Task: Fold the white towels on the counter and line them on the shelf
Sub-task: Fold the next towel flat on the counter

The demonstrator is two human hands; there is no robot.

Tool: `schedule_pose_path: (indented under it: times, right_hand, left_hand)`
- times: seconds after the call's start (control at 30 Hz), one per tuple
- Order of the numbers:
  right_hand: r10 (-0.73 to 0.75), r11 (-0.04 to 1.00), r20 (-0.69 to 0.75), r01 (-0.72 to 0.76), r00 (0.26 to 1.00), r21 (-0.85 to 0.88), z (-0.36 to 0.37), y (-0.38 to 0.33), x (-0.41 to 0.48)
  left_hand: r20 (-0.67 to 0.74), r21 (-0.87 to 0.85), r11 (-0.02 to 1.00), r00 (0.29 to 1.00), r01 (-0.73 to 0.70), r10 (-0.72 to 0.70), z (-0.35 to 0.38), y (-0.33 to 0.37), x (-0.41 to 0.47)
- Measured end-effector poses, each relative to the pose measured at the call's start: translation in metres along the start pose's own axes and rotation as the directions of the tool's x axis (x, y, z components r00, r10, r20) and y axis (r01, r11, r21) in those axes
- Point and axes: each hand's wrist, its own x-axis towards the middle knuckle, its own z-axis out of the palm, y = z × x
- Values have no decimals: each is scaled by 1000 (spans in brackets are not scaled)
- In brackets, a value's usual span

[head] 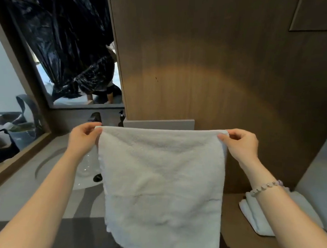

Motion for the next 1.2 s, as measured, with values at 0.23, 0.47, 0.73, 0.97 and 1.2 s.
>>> schedule_pose_path:
  times: [0.23, 0.47, 0.73, 0.97, 1.2]
  right_hand:
    - [133, 983, -106, -145, 985, -112, 66, 27, 42]
    - [210, 964, -89, -222, 974, -148, 115, 58, 86]
    - [322, 910, -21, -315, 947, -270, 174, 117, 139]
    - [456, 843, -7, -434, 890, -318, 217, 168, 162]
    - [496, 810, -81, -493, 865, -318, 241, 190, 172]
  left_hand:
    - [84, 116, 991, 993, 68, -78, 51, -45, 59]
    - [114, 67, 962, 956, 263, -270, 99, -85, 104]
    - [90, 73, 902, 898, 426, -431, 156, -136, 139]
    - [33, 148, 863, 870, 483, -492, 194, -183, 156]
    - [-35, 182, 846, 863, 501, -504, 204, -201, 160]
